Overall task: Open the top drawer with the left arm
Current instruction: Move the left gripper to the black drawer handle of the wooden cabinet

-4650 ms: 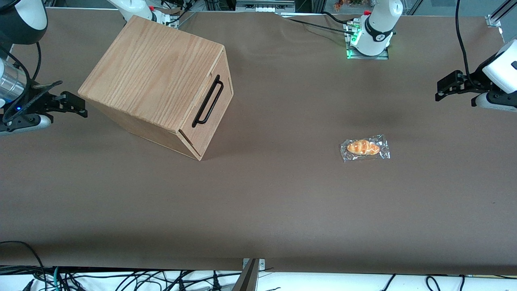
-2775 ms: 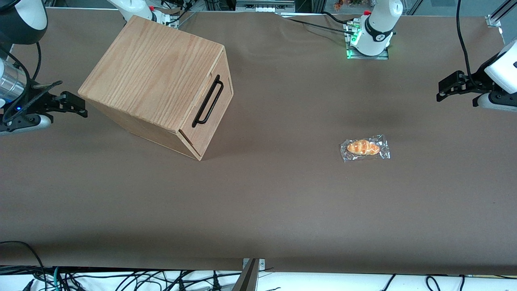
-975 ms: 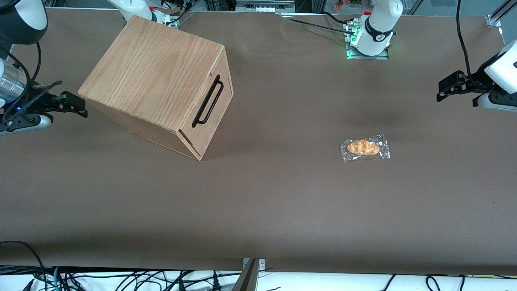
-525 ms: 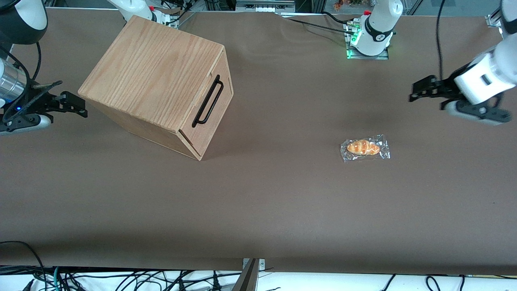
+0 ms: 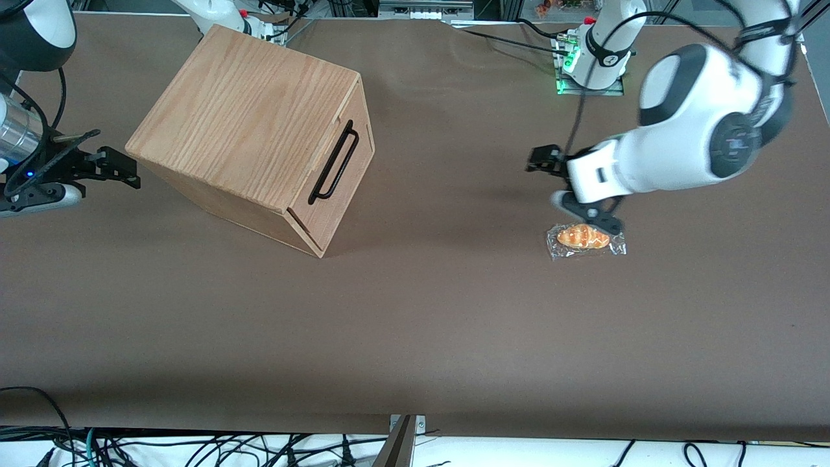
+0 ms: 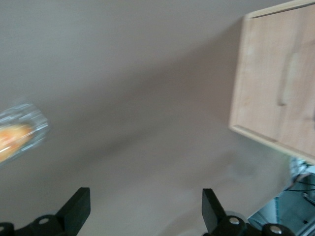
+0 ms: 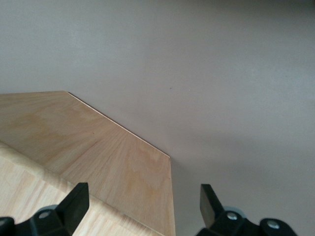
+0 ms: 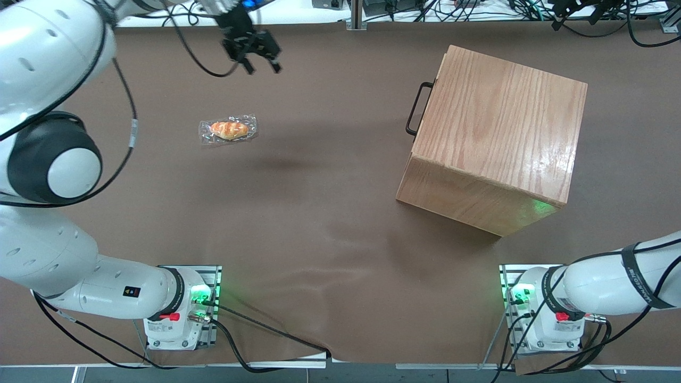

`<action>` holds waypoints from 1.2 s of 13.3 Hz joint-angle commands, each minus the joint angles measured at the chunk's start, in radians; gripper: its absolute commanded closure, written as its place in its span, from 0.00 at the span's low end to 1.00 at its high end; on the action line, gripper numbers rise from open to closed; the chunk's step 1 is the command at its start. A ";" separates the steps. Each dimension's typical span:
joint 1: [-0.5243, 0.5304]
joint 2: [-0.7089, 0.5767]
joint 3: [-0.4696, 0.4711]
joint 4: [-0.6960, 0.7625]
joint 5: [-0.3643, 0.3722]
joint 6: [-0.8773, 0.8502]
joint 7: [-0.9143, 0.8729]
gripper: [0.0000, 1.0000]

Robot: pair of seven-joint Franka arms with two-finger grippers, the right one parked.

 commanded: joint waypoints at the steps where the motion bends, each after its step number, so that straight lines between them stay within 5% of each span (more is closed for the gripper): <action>1: -0.105 0.073 0.008 0.073 -0.073 0.061 -0.085 0.00; 8: -0.412 0.221 0.008 0.159 -0.077 0.476 -0.479 0.00; 16: -0.516 0.319 0.009 0.202 -0.070 0.566 -0.538 0.00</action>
